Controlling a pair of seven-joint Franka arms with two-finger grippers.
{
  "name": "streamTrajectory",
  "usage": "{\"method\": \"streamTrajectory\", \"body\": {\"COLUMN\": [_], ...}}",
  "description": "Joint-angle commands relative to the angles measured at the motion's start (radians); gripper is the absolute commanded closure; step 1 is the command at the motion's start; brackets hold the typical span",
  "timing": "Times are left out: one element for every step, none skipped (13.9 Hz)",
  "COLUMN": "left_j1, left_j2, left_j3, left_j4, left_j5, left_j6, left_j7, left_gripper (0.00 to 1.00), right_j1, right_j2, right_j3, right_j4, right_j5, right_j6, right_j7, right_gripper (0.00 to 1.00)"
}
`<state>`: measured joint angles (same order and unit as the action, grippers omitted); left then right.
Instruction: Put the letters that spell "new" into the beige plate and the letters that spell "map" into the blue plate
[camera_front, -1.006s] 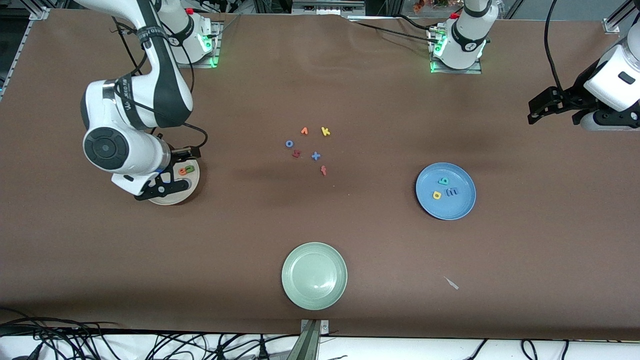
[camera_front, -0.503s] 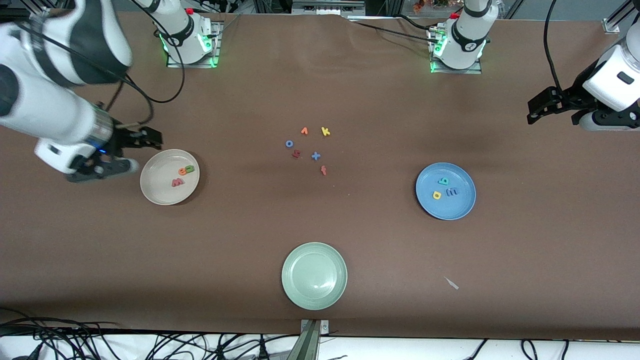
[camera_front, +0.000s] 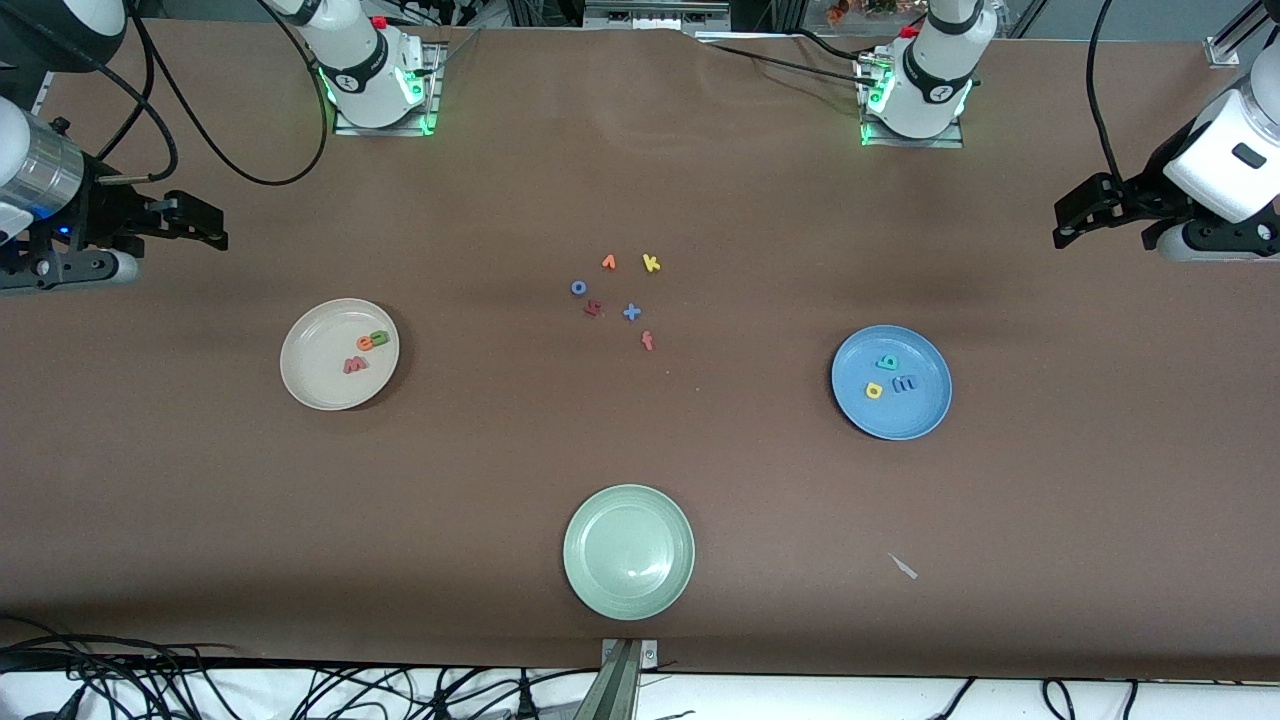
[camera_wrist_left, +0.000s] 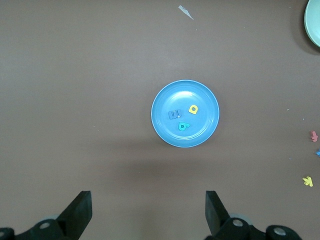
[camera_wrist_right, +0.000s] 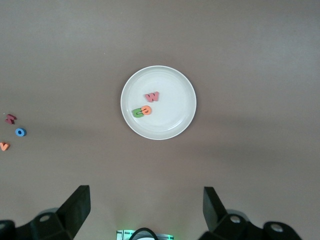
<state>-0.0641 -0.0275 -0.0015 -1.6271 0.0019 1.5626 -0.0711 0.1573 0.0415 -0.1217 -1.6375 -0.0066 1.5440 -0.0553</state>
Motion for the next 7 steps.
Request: {"method": "streamTrajectory", "body": {"left_j1": [-0.006,-0.006,-0.006,-0.006,-0.006,-0.008,-0.01], "left_j2": [0.014,0.015,0.014,0.014,0.015,0.014,0.014], "left_j3": [0.0,-0.002,0.0,-0.002,0.0,-0.002,-0.002], "left_j4": [0.03,0.03,0.03,0.03,0.03,0.03,0.03], "left_j5": [0.023,0.023,0.023,0.023,0.023,0.023,0.023], "left_j6": [-0.019,-0.019,-0.019,-0.019,-0.019,-0.019,-0.019], "left_j7": [0.007,0.007,0.007,0.007,0.007,0.005,0.005], "left_gripper": [0.0,0.0,0.0,0.0,0.0,0.0,0.0], "right_j1": [-0.036,-0.036,-0.036,-0.038,-0.038,-0.038,-0.038], "right_j2": [-0.031,-0.031,-0.031,-0.031,-0.032,-0.034,-0.032], "right_j3": [0.02,0.02,0.02,0.02,0.02,0.02,0.02], "right_j4": [-0.008,-0.008,-0.008,-0.008,-0.008,-0.008,-0.01], "right_j5": [-0.013,-0.013,-0.009,-0.007,-0.006,-0.004,-0.004], "right_j6": [0.01,0.022,0.024,0.024,0.022,0.022,0.024], "right_j7": [0.064,0.066,0.068,0.068,0.068,0.068,0.068], "right_gripper": [0.0,0.0,0.0,0.0,0.0,0.0,0.0]}}
